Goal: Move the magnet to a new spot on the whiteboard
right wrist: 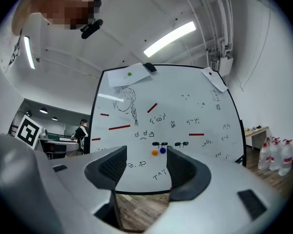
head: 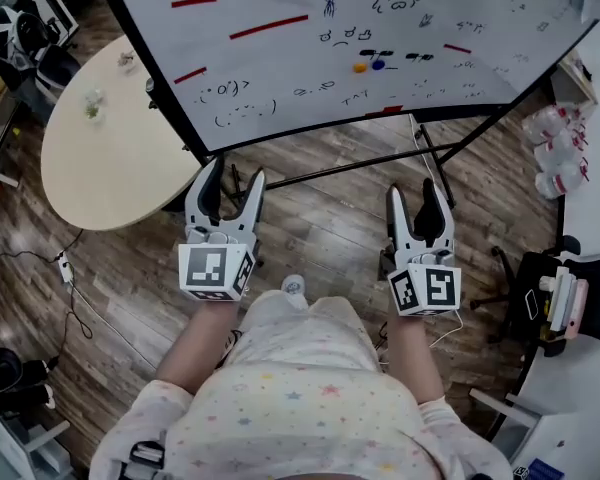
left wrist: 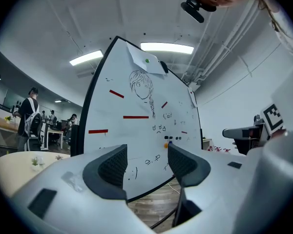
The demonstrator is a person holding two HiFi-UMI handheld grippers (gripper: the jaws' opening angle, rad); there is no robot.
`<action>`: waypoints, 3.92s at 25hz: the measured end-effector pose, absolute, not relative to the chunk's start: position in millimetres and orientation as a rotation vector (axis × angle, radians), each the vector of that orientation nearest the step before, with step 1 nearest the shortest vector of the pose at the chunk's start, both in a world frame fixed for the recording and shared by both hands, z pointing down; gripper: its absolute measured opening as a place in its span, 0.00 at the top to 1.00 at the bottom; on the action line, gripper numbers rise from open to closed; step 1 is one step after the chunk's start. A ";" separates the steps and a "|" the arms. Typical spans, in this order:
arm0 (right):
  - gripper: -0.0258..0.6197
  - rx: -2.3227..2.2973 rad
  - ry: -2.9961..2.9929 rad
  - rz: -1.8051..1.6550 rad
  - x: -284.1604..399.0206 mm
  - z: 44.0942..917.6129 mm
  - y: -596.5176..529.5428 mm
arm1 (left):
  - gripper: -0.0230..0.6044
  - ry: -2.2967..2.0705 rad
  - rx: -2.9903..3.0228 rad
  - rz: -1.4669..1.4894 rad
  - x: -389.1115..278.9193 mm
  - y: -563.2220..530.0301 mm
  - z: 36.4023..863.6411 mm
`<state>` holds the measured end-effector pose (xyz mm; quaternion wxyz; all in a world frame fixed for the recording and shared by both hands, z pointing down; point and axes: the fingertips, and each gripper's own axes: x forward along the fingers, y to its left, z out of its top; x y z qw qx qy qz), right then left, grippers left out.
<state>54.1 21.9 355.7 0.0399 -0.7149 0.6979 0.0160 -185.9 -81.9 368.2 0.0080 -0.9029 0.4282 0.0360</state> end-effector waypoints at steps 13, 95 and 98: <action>0.59 -2.168 2.176 0.027 85.4 360.6 -54.4 | 0.58 1.423 -2.809 0.097 -158.4 -139.8 377.7; 0.77 -2.128 2.379 0.058 137.4 407.8 -256.8 | 0.66 1.774 -2.537 0.162 -97.2 -231.8 386.0; 0.77 -2.110 2.395 0.056 137.3 407.7 -256.7 | 0.66 1.779 -2.538 0.163 -96.8 -232.7 387.1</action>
